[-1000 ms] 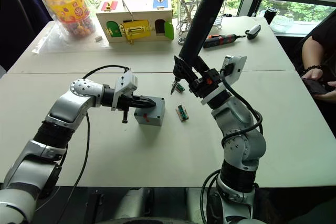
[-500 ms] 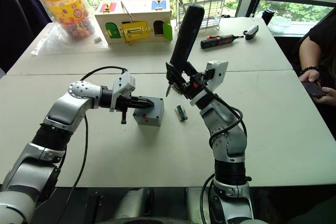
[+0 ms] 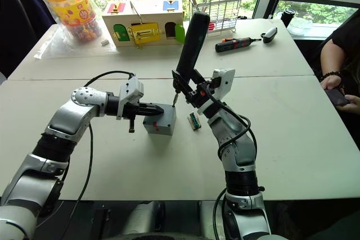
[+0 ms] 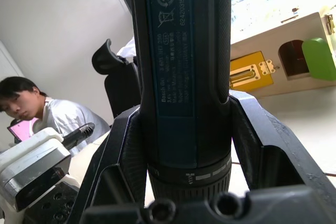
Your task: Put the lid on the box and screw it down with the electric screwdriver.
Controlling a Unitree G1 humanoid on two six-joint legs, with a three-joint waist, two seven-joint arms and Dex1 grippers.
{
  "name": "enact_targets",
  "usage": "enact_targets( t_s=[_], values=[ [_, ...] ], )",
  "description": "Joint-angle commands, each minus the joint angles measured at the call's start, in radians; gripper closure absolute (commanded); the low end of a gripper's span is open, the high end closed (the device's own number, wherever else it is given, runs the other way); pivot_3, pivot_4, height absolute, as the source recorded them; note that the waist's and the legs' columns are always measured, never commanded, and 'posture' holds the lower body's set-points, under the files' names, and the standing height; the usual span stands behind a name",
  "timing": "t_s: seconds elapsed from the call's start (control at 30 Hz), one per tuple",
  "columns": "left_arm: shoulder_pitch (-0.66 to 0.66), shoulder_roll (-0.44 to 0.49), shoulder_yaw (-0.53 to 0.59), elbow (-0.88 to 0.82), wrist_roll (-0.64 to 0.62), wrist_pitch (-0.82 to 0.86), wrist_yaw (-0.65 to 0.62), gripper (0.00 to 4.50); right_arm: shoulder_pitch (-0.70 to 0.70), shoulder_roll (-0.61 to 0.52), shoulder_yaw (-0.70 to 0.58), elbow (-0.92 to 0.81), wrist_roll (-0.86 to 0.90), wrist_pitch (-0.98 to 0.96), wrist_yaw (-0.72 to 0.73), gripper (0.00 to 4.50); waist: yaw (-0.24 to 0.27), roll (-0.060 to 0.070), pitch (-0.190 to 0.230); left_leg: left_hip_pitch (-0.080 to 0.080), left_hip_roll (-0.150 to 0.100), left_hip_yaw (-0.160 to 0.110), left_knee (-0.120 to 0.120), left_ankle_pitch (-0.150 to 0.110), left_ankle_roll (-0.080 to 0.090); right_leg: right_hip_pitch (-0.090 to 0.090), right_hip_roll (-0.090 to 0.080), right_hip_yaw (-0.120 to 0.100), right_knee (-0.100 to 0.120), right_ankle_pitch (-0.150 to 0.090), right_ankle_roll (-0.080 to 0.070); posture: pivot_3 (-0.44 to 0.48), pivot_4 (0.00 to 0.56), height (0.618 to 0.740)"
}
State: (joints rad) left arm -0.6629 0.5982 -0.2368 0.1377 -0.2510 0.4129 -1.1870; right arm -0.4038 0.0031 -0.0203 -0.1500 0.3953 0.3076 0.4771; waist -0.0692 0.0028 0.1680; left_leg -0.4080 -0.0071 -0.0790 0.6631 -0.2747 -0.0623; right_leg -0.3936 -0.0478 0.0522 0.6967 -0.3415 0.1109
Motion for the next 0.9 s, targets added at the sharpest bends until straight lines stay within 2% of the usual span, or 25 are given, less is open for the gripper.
enact_targets(
  t_s=[0.03, 0.17, 0.43, 0.5, 0.73, 0.9],
  values=[
    [0.026, 0.013, -0.017, 0.024, 0.034, 0.025, 0.009, 4.5, -0.02, -0.007, 0.009, -0.024, 0.002, -0.049, 0.005, 2.66, 0.0, 0.0, 0.0, 0.0, 0.0, 0.0, 0.0, 0.0, 0.0, 0.0, 0.0, 0.0, 0.0, 0.0, 0.0, 0.0, 0.15, 0.74],
    [0.027, 0.011, -0.017, 0.022, 0.032, 0.027, 0.012, 4.5, -0.006, -0.025, 0.038, -0.002, -0.023, -0.068, 0.01, 2.66, 0.0, 0.0, 0.0, 0.0, 0.0, 0.0, 0.0, 0.0, 0.0, 0.0, 0.0, 0.0, 0.0, 0.0, 0.0, 0.0, 0.15, 0.74],
    [0.043, 0.009, -0.023, 0.021, 0.037, 0.023, 0.014, 4.5, 0.016, -0.076, 0.193, 0.079, -0.173, -0.15, 0.034, 2.66, 0.0, -0.002, -0.003, 0.005, 0.0, 0.0, 0.0, -0.002, 0.004, 0.005, 0.001, 0.0, 0.0, 0.0, 0.0, 0.0, 0.15, 0.74],
    [0.046, 0.008, -0.024, 0.021, 0.038, 0.022, 0.016, 4.5, 0.022, -0.066, 0.201, 0.101, -0.182, -0.163, 0.029, 2.66, 0.0, -0.004, -0.004, 0.008, 0.0, 0.0, -0.001, -0.003, 0.005, 0.007, 0.001, 0.0, 0.0, 0.0, 0.0, 0.0, 0.15, 0.74],
    [0.062, 0.008, -0.026, 0.014, 0.041, 0.025, 0.022, 4.5, 0.058, -0.034, 0.201, 0.178, -0.197, -0.195, 0.003, 2.66, 0.0, -0.008, -0.01, 0.034, 0.003, 0.0, -0.015, -0.004, 0.007, 0.033, 0.002, 0.0, -0.014, -0.002, -0.003, 0.0, 0.15, 0.74],
    [0.066, 0.005, -0.029, 0.017, 0.045, 0.022, 0.026, 4.5, 0.072, -0.024, 0.195, 0.223, -0.207, -0.215, -0.018, 2.66, 0.0, -0.008, -0.014, 0.036, 0.003, 0.0, -0.016, -0.005, 0.009, 0.034, 0.002, 0.0, -0.015, -0.003, -0.004, 0.0, 0.15, 0.74]
  ],
)
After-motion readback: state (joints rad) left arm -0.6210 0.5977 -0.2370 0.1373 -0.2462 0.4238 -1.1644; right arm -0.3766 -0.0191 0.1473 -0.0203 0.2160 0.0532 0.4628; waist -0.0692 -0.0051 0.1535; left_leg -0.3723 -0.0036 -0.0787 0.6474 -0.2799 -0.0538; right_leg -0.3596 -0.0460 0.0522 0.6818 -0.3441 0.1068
